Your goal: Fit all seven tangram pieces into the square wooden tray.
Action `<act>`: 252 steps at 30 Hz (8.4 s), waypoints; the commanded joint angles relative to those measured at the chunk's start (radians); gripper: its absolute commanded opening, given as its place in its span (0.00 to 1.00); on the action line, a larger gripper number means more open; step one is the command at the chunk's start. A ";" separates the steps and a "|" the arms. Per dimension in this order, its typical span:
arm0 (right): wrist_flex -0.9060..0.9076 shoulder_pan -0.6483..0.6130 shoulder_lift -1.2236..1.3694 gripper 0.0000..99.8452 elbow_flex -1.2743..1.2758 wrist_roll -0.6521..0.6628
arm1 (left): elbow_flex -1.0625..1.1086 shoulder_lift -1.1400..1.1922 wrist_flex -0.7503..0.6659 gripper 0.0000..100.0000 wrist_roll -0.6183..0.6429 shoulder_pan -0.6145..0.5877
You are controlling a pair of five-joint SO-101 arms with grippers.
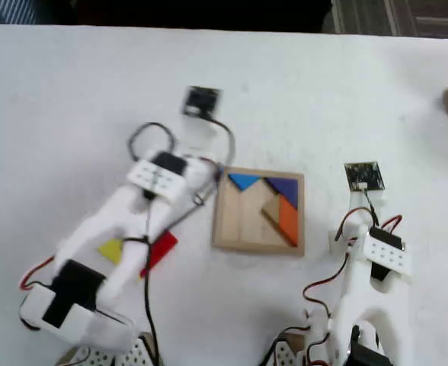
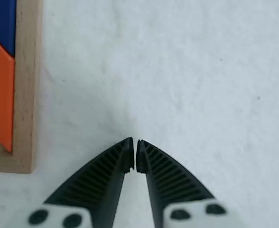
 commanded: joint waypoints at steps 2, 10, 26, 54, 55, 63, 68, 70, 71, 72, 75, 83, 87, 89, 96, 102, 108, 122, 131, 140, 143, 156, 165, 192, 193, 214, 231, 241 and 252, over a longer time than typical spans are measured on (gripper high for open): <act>0.018 -0.007 -0.030 0.02 -0.003 0.009 | -0.009 -0.058 0.009 0.03 0.003 -0.114; 0.018 -0.007 -0.030 0.02 -0.003 0.009 | -0.015 -0.058 0.032 0.03 0.005 -0.216; 0.018 -0.008 -0.030 0.02 -0.002 0.009 | -0.008 -0.056 0.193 0.33 0.216 -0.202; 0.019 -0.008 -0.030 0.02 -0.002 0.009 | -0.193 0.288 0.121 0.26 0.287 -0.200; 0.019 -0.008 -0.030 0.02 -0.002 0.009 | -0.193 0.289 0.121 0.26 0.287 -0.200; 0.019 -0.005 -0.030 0.02 -0.002 0.009 | -0.193 0.295 0.121 0.14 0.287 -0.199; 0.019 -0.005 -0.030 0.02 -0.002 0.009 | -0.186 0.295 0.078 0.02 0.124 -0.199; 0.019 -0.005 -0.030 0.02 -0.002 0.009 | -0.187 0.292 0.080 0.04 0.098 -0.199; 0.019 -0.005 -0.030 0.02 -0.002 0.009 | -0.186 0.291 0.080 0.04 0.095 -0.199; 0.019 -0.005 -0.030 0.02 -0.002 0.009 | -0.186 0.289 0.080 0.04 0.095 -0.199; 0.019 -0.005 -0.030 0.02 -0.002 0.009 | -0.184 0.286 0.080 0.04 0.091 -0.199; 0.019 -0.005 -0.030 0.02 -0.002 0.009 | -0.189 0.286 0.081 0.04 0.091 -0.199; 0.019 -0.005 -0.030 0.02 -0.002 0.009 | -0.192 0.285 0.081 0.04 0.091 -0.199; 0.019 -0.005 -0.030 0.02 -0.002 0.009 | -0.195 0.282 0.081 0.04 0.089 -0.200; 0.019 -0.008 -0.030 0.02 -0.002 0.009 | -0.233 0.090 0.175 0.06 0.133 -0.186; 0.019 -0.010 -0.030 0.02 -0.002 0.009 | -0.203 -0.004 0.172 0.28 0.275 -0.160; 0.019 -0.010 -0.030 0.02 -0.002 0.009 | -0.235 0.120 0.149 0.39 0.385 -0.163; 0.019 -0.010 -0.030 0.02 -0.002 0.009 | -0.466 0.430 0.272 0.39 0.382 -0.232; 0.019 -0.010 -0.030 0.02 -0.002 0.009 | -0.580 0.556 0.339 0.39 0.382 -0.228; 0.019 -0.010 -0.030 0.02 -0.002 0.009 | -0.687 0.627 0.433 0.39 0.382 -0.231; 0.019 -0.010 -0.030 0.02 -0.002 0.009 | -0.686 0.628 0.436 0.39 0.382 -0.229; 0.019 -0.010 -0.030 0.02 -0.002 0.009 | -0.692 0.627 0.402 0.04 0.184 -0.234; 0.015 -0.010 -0.038 0.02 0.009 0.009 | -0.692 0.610 0.408 0.03 0.183 -0.277; 0.012 -0.012 -0.038 0.02 0.009 0.009 | -0.681 0.331 0.713 0.03 -0.319 -0.130; 0.012 -0.012 -0.038 0.02 0.009 0.009 | -0.681 0.331 0.715 0.03 -0.319 -0.116; 0.012 -0.010 -0.038 0.02 0.009 0.009 | -0.647 0.222 0.609 0.03 -0.374 0.229; 0.012 -0.007 -0.038 0.02 0.009 0.009 | -0.387 0.222 0.229 0.04 -0.373 0.282; 0.012 -0.007 -0.038 0.02 0.009 0.009 | -0.387 0.288 0.235 0.13 -0.374 0.280; 0.012 -0.005 -0.038 0.02 0.009 0.009 | -0.390 0.344 0.239 0.18 -0.374 0.277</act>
